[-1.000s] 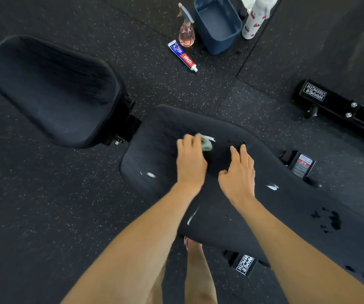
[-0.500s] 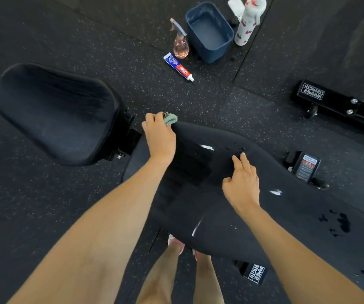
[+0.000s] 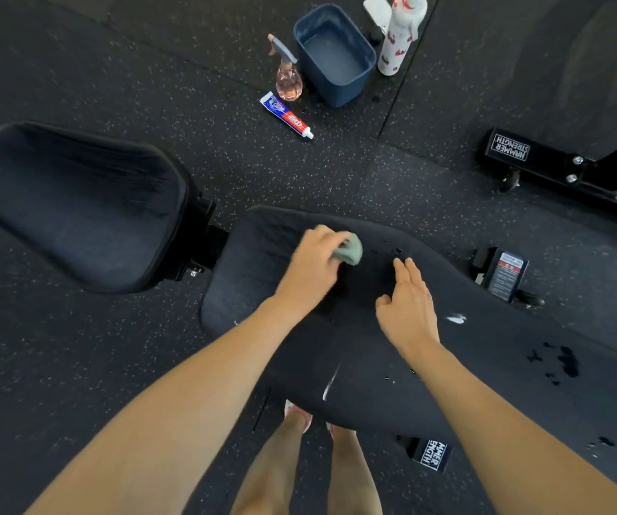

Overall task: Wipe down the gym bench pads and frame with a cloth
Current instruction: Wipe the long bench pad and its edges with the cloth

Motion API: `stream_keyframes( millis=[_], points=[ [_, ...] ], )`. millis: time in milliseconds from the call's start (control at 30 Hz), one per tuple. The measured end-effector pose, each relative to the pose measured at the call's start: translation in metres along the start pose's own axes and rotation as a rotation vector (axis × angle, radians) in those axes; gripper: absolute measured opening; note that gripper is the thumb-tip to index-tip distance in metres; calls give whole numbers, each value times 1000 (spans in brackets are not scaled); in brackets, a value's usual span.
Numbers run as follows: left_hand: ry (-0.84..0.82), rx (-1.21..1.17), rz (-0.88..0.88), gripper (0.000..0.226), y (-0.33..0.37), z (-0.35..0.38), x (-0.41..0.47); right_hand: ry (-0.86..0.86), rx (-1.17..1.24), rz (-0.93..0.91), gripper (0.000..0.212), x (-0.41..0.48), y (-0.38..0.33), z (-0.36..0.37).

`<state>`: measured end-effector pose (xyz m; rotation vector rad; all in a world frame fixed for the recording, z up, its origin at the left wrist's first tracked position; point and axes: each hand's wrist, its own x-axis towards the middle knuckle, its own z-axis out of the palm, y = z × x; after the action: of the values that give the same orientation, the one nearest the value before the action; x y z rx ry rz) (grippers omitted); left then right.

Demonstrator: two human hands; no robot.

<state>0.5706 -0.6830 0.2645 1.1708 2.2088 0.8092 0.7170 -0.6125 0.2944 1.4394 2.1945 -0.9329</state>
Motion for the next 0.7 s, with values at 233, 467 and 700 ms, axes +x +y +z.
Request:
stream_keyframes(
  millis=[233, 467, 700],
  points=[
    [253, 213, -470, 35, -40, -37, 41, 21, 37, 34, 60, 5, -1, 2],
    [228, 36, -325, 42, 14, 24, 37, 128, -111, -19, 57, 3, 14, 2],
    [143, 2, -199, 36, 48, 55, 36, 253, -194, 17, 63, 1, 38, 6]
  ],
)
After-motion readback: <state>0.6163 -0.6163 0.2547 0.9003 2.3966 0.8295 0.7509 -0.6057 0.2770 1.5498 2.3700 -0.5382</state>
